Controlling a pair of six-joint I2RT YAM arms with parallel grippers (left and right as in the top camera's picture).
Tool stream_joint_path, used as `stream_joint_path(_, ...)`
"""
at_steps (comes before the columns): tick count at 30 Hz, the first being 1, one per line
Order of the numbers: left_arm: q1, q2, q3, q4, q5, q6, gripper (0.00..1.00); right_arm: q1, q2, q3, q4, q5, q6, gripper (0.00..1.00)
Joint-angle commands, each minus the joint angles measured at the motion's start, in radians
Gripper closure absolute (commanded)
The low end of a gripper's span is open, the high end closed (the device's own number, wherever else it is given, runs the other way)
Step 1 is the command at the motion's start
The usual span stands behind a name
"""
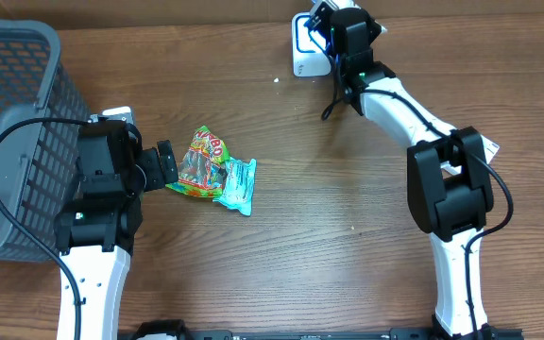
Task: Scan the item barcode
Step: 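Hold the tube's barcode side against the scanner window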
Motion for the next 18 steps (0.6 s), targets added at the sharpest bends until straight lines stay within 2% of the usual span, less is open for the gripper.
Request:
stream_joint_path(1,0.004,-0.006,0.003,0.003,-0.009,0.014,0.0,-0.001,-0.023,0.037,0.01,-0.01,0.026,0.96)
stream_joint_path(7,0.004,-0.006,0.003,0.003,-0.009,0.014,0.0,-0.001,-0.016,0.037,-0.018,-0.027,-0.08,0.96)
stream_joint_path(18,0.004,-0.006,0.003,0.003,-0.009,0.014,0.0,0.0,0.006,0.037,-0.074,-0.016,-0.147,0.96)
